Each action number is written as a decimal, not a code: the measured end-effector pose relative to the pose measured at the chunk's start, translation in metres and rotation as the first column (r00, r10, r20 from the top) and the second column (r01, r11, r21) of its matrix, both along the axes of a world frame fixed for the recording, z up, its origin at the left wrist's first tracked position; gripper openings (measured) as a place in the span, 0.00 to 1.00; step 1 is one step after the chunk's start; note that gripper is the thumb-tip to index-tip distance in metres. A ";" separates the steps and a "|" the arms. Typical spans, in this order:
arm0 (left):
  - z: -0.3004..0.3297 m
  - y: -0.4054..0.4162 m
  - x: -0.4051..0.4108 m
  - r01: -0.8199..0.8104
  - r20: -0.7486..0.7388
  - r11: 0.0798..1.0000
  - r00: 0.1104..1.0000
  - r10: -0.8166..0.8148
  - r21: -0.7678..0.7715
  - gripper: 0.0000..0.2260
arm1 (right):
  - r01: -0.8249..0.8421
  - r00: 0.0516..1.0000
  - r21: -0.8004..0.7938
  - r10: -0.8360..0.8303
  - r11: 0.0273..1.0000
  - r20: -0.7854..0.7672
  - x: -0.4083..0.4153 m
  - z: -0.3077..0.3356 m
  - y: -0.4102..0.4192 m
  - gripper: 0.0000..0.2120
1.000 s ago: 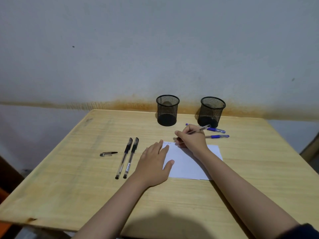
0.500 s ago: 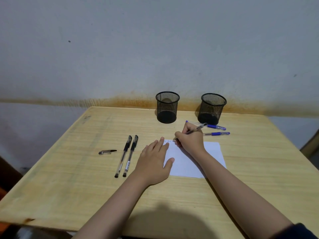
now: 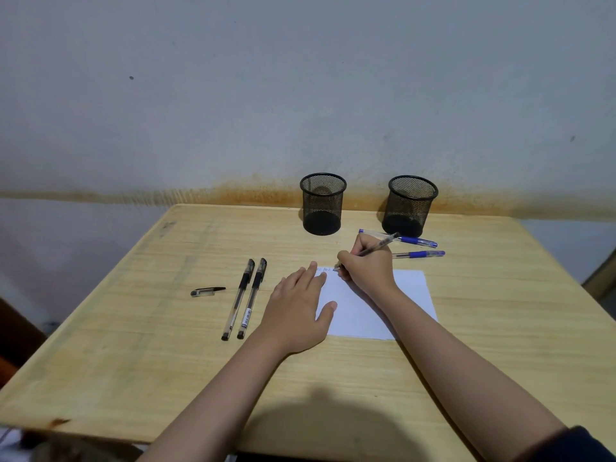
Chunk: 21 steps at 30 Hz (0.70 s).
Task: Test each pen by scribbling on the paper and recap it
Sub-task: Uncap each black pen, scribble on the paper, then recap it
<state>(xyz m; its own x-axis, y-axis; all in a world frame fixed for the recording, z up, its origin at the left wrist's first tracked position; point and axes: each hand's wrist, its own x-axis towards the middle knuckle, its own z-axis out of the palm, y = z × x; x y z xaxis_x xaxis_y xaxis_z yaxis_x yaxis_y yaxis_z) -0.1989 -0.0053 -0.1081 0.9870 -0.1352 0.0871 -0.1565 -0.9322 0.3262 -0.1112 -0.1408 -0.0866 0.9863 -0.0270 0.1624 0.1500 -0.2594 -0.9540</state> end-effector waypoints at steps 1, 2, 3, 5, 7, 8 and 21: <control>0.000 0.000 0.000 0.000 0.001 1.000 1.000 0.000 0.000 0.25 | 0.014 1.000 -0.004 -0.014 1.000 0.005 0.000 0.000 0.000 0.06; 0.000 0.001 0.000 0.000 0.003 1.000 1.000 0.000 0.001 0.25 | 0.027 1.000 -0.011 -0.026 1.000 0.012 0.001 0.000 0.000 0.06; 0.000 0.001 0.000 -0.001 0.004 1.000 1.000 0.001 0.002 0.25 | 0.034 0.999 -0.020 -0.033 0.999 0.016 0.001 -0.001 0.000 0.06; 0.000 0.001 0.000 0.000 0.003 1.000 1.000 0.000 0.003 0.26 | 0.029 0.999 -0.028 -0.028 0.999 0.014 0.001 -0.001 0.000 0.07; 0.000 0.000 0.000 0.000 0.002 1.000 1.000 0.000 0.000 0.26 | 0.022 1.000 -0.018 -0.022 1.000 0.003 0.001 -0.001 0.000 0.08; 0.000 0.000 0.000 -0.001 0.003 1.000 1.000 0.001 -0.001 0.26 | 0.025 1.000 -0.009 -0.025 1.000 0.000 0.002 -0.001 0.000 0.07; -0.002 0.002 0.001 -0.006 0.010 1.000 1.000 0.006 -0.007 0.26 | 0.080 0.997 -0.019 -0.080 0.997 0.004 0.003 0.000 0.001 0.14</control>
